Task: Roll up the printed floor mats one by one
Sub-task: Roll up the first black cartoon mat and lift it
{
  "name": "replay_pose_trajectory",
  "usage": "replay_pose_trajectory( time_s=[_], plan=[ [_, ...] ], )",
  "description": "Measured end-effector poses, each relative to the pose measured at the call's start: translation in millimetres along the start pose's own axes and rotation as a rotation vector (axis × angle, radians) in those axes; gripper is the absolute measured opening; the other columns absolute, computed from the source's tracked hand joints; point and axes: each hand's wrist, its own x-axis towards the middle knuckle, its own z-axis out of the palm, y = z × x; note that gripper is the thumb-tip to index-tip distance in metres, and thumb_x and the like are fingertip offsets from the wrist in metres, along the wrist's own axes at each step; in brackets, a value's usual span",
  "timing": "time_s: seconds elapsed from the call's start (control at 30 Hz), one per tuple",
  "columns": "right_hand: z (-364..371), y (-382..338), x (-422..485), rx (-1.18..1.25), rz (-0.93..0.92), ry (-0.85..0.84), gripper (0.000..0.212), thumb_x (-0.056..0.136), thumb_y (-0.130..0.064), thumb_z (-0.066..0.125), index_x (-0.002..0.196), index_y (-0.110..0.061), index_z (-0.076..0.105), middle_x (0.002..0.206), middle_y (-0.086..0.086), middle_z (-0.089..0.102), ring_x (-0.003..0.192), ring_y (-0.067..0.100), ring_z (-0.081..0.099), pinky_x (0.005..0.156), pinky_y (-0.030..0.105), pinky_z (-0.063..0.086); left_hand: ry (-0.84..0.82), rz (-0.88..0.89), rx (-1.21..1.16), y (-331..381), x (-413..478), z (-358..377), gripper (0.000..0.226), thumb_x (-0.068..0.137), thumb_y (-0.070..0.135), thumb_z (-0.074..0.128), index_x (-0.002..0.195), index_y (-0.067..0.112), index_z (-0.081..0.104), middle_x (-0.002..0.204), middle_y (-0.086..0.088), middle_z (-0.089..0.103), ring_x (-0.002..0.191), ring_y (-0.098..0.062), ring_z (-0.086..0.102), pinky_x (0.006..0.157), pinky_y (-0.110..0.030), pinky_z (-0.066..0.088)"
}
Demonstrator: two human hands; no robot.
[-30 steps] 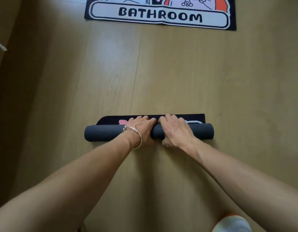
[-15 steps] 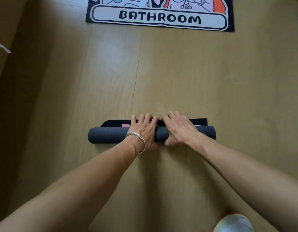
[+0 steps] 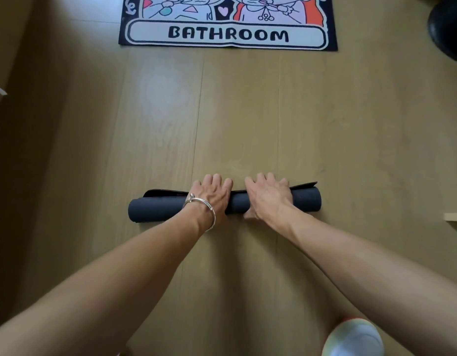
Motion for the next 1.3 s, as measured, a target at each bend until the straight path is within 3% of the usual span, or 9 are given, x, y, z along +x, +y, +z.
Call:
replay_pose_trajectory(
  time_s=[0.27, 0.43, 0.57, 0.63, 0.77, 0.9, 1.07, 1.2, 1.3],
  plan=[
    [-35.4, 19.0, 1.6, 0.069, 0.125, -0.034, 0.049, 0.090, -0.038, 0.060, 0.131, -0.016, 0.045, 0.131, 0.016, 0.047, 0.126, 0.044, 0.039, 0.100, 0.064, 0.031, -0.096, -0.004, -0.154, -3.9, 17.5, -49.8, 0.045, 0.081, 0.037, 0.060, 0.122, 0.024, 0.048, 0.114, -0.011, 0.044, 0.108, -0.030, 0.048, 0.072, -0.036, 0.041],
    [-60.7, 61.0, 1.9, 0.129, 0.213, 0.075, 0.055, 0.088, -0.047, 0.061, 0.131, -0.016, 0.045, 0.134, 0.020, 0.048, 0.128, 0.047, 0.037, 0.105, 0.061, 0.029, -0.031, -0.032, -0.164, 17.5, 43.5, -91.8, 0.043, 0.086, 0.037, 0.060, 0.122, 0.018, 0.044, 0.114, -0.014, 0.050, 0.102, -0.037, 0.053, 0.087, -0.047, 0.047],
    [-77.2, 95.0, 0.9, 0.213, 0.352, 0.070, 0.073, 0.084, -0.052, 0.064, 0.140, -0.014, 0.036, 0.150, 0.026, 0.026, 0.136, 0.050, 0.021, 0.107, 0.066, 0.021, -0.049, -0.017, -0.099, 39.3, 63.9, -132.1, 0.047, 0.087, 0.042, 0.062, 0.121, 0.016, 0.041, 0.114, -0.012, 0.058, 0.103, -0.035, 0.058, 0.086, -0.050, 0.049],
    [-84.9, 108.0, -5.3, 0.285, 0.404, 0.058, 0.079, 0.084, -0.043, 0.068, 0.145, -0.012, 0.028, 0.155, 0.026, 0.010, 0.140, 0.051, 0.007, 0.106, 0.068, 0.015, -0.053, -0.017, -0.079, 50.7, 65.5, -149.2, 0.050, 0.086, 0.045, 0.062, 0.122, 0.016, 0.042, 0.114, -0.010, 0.058, 0.104, -0.033, 0.058, 0.082, -0.042, 0.048],
    [-100.5, 138.9, -6.8, 0.321, 0.383, 0.228, 0.076, 0.086, -0.023, 0.061, 0.149, -0.011, 0.020, 0.158, 0.020, 0.001, 0.143, 0.043, 0.000, 0.109, 0.065, 0.013, -0.056, -0.065, -0.249, 64.2, 82.3, -174.8, 0.054, 0.085, 0.047, 0.062, 0.123, 0.014, 0.043, 0.115, -0.009, 0.060, 0.103, -0.029, 0.058, 0.074, -0.032, 0.038],
    [-126.3, 175.5, -11.0, 0.340, 0.221, 0.451, 0.068, 0.090, -0.026, 0.054, 0.149, -0.020, 0.020, 0.157, 0.016, 0.011, 0.141, 0.037, 0.020, 0.110, 0.053, 0.023, 0.024, -0.217, -0.546, 69.8, 98.5, -202.3, 0.062, 0.086, 0.047, 0.062, 0.129, 0.008, 0.041, 0.120, -0.012, 0.057, 0.102, -0.028, 0.056, 0.073, -0.028, 0.037],
    [-165.4, 209.5, -1.3, 0.848, 0.078, 0.569, 0.056, 0.095, -0.018, 0.037, 0.149, -0.028, 0.028, 0.149, 0.009, 0.033, 0.131, 0.029, 0.039, 0.102, 0.033, 0.035, 0.189, -0.345, -0.911, 82.4, 120.2, -255.0, 0.051, 0.088, 0.048, 0.054, 0.113, 0.004, 0.052, 0.106, -0.014, 0.061, 0.093, -0.031, 0.059, 0.079, -0.034, 0.050],
    [-198.8, 227.0, 0.0, 1.206, 0.007, 0.702, 0.039, 0.099, -0.025, 0.034, 0.133, -0.026, 0.053, 0.139, 0.000, 0.051, 0.127, 0.022, 0.044, 0.099, 0.026, 0.035, 0.186, -0.347, -1.346, 96.5, 131.1, -308.0, 0.044, 0.091, 0.039, 0.050, 0.116, 0.004, 0.059, 0.098, -0.013, 0.066, 0.076, -0.026, 0.064, 0.060, -0.030, 0.054],
    [-206.2, 243.2, -4.7, 1.324, -0.044, 0.753, 0.032, 0.101, -0.035, 0.035, 0.084, -0.024, 0.060, 0.091, -0.006, 0.062, 0.093, 0.021, 0.053, 0.072, 0.022, 0.041, 0.200, -0.333, -1.450, 101.7, 136.2, -330.2, 0.037, 0.090, 0.034, 0.055, 0.114, 0.005, 0.060, 0.085, -0.009, 0.066, 0.059, -0.017, 0.064, 0.047, -0.024, 0.055]
  ],
)
